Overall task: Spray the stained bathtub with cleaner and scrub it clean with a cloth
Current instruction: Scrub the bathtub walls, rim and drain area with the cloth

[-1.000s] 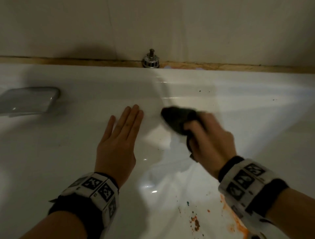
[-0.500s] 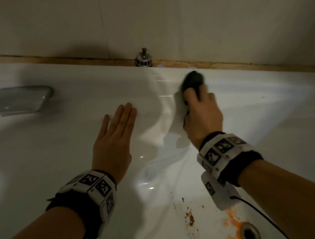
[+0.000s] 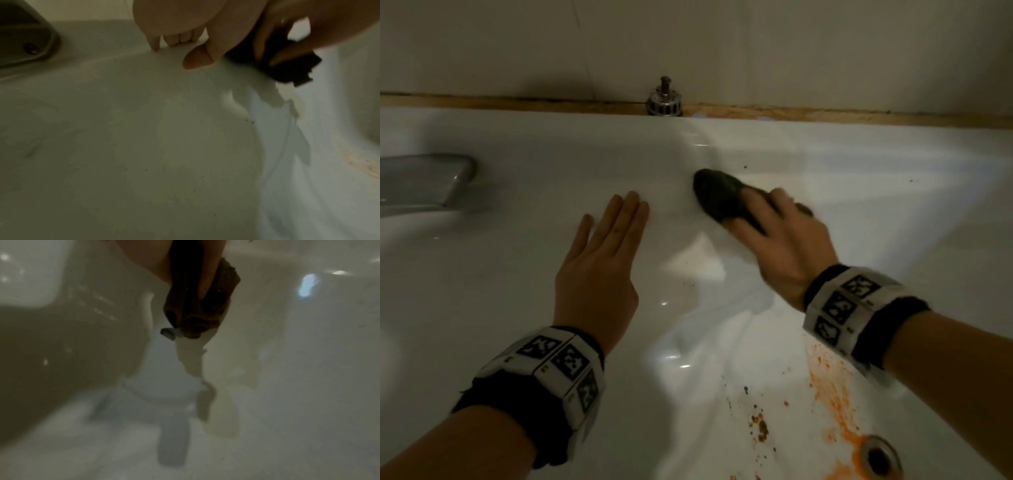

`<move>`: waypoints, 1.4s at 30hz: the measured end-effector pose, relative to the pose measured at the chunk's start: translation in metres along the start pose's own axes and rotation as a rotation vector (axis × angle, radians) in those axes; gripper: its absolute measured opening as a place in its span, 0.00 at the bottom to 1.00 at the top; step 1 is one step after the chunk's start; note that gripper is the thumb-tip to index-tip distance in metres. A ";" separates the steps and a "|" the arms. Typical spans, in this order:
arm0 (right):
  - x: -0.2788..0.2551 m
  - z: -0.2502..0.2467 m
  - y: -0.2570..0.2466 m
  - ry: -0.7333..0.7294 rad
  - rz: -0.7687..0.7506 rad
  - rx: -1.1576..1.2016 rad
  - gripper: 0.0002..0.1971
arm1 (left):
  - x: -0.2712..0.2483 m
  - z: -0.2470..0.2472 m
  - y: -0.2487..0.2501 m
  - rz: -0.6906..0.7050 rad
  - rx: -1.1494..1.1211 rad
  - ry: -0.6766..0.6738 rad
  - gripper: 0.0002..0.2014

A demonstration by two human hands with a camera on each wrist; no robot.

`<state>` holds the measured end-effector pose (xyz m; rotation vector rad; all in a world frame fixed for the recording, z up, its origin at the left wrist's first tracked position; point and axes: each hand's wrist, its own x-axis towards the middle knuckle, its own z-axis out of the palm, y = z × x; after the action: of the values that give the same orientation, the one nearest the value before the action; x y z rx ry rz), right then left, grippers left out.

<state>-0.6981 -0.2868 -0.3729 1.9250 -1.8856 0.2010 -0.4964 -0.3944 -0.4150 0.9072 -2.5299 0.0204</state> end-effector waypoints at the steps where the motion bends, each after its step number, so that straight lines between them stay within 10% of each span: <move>1: -0.003 0.011 -0.009 -0.019 -0.075 0.019 0.22 | 0.000 0.000 -0.001 0.004 0.000 0.002 0.41; 6: -0.019 0.043 -0.037 -0.198 -0.219 0.030 0.29 | -0.005 0.000 -0.004 0.051 0.045 -0.010 0.43; 15: -0.015 0.003 -0.013 -0.156 0.160 0.218 0.25 | -0.005 0.007 0.002 0.028 0.061 0.031 0.40; 20: -0.024 0.056 -0.024 -0.224 -0.175 -0.199 0.29 | -0.004 0.011 0.002 0.006 0.070 0.047 0.43; 27: -0.027 0.067 -0.059 -0.957 -0.083 0.073 0.37 | -0.004 0.012 0.004 -0.010 0.078 0.057 0.45; 32: -0.039 0.046 -0.054 -0.174 -0.094 0.107 0.26 | -0.004 0.012 0.005 -0.005 0.068 0.056 0.45; 42: -0.032 0.082 -0.048 -0.159 -0.077 -0.020 0.26 | -0.008 0.022 0.003 -0.006 0.097 0.096 0.43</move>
<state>-0.6694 -0.2912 -0.4685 2.0496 -1.8995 0.0047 -0.5015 -0.3908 -0.4382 0.9282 -2.4552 0.1818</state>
